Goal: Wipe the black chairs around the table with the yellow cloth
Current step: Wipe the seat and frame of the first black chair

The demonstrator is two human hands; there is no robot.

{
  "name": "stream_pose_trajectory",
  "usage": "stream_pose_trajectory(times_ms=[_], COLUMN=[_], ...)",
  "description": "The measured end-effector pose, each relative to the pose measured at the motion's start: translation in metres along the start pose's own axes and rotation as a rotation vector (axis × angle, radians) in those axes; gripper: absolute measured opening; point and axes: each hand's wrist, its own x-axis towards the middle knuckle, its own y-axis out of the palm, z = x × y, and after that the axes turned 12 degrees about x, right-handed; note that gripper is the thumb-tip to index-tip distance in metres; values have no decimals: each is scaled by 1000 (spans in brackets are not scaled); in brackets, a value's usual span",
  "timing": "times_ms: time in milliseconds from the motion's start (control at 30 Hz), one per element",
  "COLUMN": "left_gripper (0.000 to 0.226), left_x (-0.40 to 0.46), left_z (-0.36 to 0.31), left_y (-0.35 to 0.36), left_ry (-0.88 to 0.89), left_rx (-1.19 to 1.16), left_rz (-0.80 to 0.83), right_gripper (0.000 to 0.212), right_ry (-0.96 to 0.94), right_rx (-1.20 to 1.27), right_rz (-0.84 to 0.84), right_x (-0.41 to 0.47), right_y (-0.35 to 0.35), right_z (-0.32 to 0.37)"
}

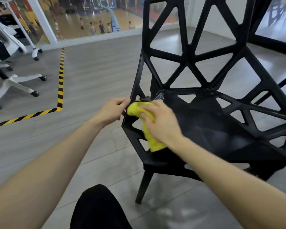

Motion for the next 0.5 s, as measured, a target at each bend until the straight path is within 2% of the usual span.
stream_pose_trajectory(times_ms=[33,133,167,233,333,433,500], left_gripper=[34,33,32,34,42,47,46], left_x=[0,-2,-3,-4,-4,-8,-7], left_z=[-1,2,2,2,1,-1,-3], left_y=[-2,-9,-10,-8,-3,3,6], left_ry=[-7,-20,-9,8,17,3,-3], left_rx=[-9,4,34,110,156,150,182], left_rz=[3,60,58,25,-29,-82,-122], right_gripper=[30,37,37,34,33,34,32], right_ry=[-69,-316,-287,-61,278,297,224], right_rx=[36,11,-56,-230,-284,-238,-63], right_rz=[16,246,265,179,43,42,151], right_x=[-9,-41,-31,10,50,41,26], right_y=[13,23,13,-10,-15,-3,-11], right_z=[13,8,-9,-54,-99,-79,-53])
